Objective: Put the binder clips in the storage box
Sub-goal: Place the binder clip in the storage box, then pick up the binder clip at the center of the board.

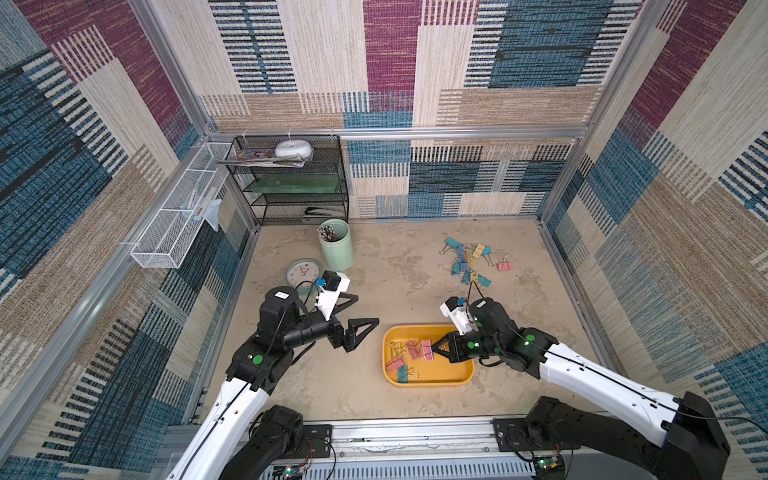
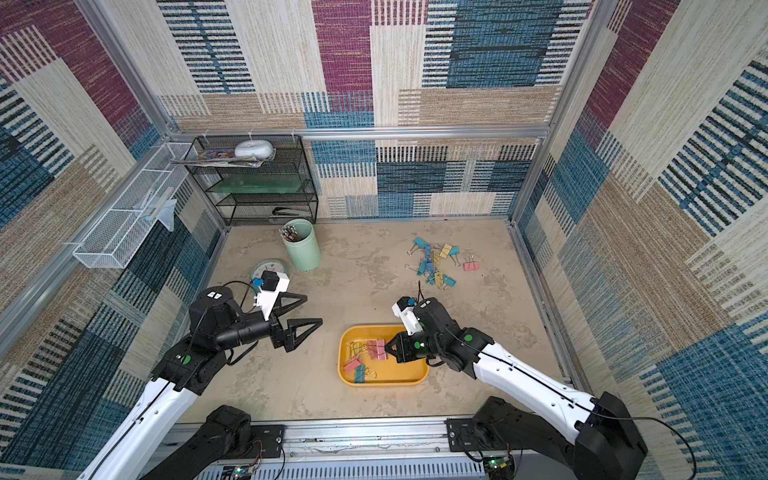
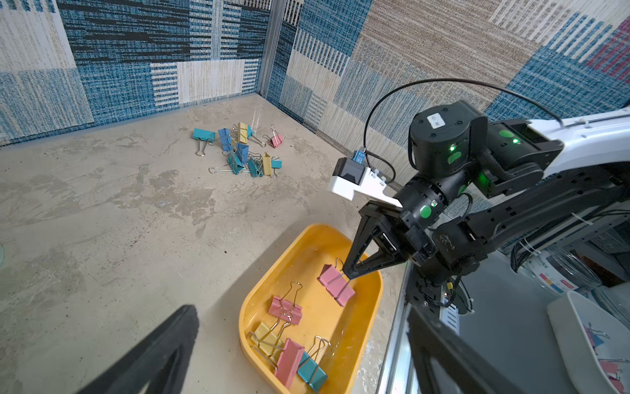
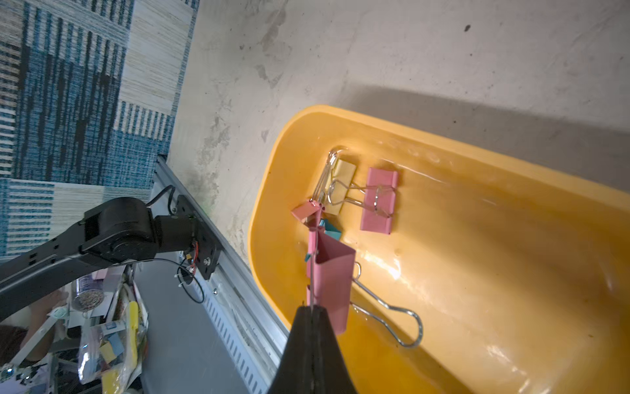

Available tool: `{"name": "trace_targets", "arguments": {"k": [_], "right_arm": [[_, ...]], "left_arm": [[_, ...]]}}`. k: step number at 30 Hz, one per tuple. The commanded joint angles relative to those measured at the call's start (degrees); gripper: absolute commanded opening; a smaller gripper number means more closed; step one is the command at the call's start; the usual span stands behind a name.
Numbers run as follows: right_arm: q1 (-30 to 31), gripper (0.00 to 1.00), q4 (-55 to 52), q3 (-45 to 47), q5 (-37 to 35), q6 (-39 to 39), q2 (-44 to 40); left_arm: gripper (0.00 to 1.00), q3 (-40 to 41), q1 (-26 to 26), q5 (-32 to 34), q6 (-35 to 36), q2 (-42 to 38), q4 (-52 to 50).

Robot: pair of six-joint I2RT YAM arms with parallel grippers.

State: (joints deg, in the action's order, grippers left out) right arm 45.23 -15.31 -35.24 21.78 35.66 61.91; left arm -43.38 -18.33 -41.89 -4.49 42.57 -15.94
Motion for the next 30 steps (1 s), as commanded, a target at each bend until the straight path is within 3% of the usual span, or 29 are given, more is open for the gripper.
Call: {"name": "trace_targets", "arguments": {"k": [1, 9, 14, 17, 19, 20, 23, 27, 30], "right_arm": [[2.6, 0.0, 1.8, 1.4, -1.4, 1.4, 4.4], [7.4, 0.0, 6.3, 0.6, -3.7, 2.0, 14.9], [7.5, 0.23, 6.1, -0.8, -7.0, 2.4, 13.0], [7.3, 0.38, 2.3, -3.3, -16.3, 3.7, 7.5], [6.7, 0.47, 1.1, -4.3, -23.3, 3.7, 3.2], [5.8, 0.5, 1.2, -4.7, -25.7, 3.2, 1.4], [-1.3, 0.59, 1.2, -5.6, -29.7, 1.7, -3.1], [-15.6, 0.62, 2.7, -8.5, -26.2, -1.7, -1.9], [-22.0, 0.64, 2.8, -12.5, -24.2, -3.9, 2.3]], "left_arm": [[1.0, 0.3, 0.0, 0.3, 0.8, -0.1, 0.8], [1.0, 0.3, 0.0, 0.9, 0.7, 0.0, 0.8], [1.0, 0.2, 0.0, 2.0, 0.2, 0.2, 0.8], [1.0, 0.0, 0.0, 3.8, -1.4, 0.6, 0.9], [1.0, -0.9, -0.3, 8.1, -6.3, 0.9, 0.9], [1.0, -1.3, -0.6, 11.8, -8.9, 1.0, 0.8], [0.87, -3.3, -2.8, 16.6, -17.3, 2.6, 0.8], [0.75, -6.1, -13.8, 30.6, -22.4, 9.2, 1.2], [0.71, -10.5, -20.2, 33.7, -22.4, 19.6, 3.1]]}}
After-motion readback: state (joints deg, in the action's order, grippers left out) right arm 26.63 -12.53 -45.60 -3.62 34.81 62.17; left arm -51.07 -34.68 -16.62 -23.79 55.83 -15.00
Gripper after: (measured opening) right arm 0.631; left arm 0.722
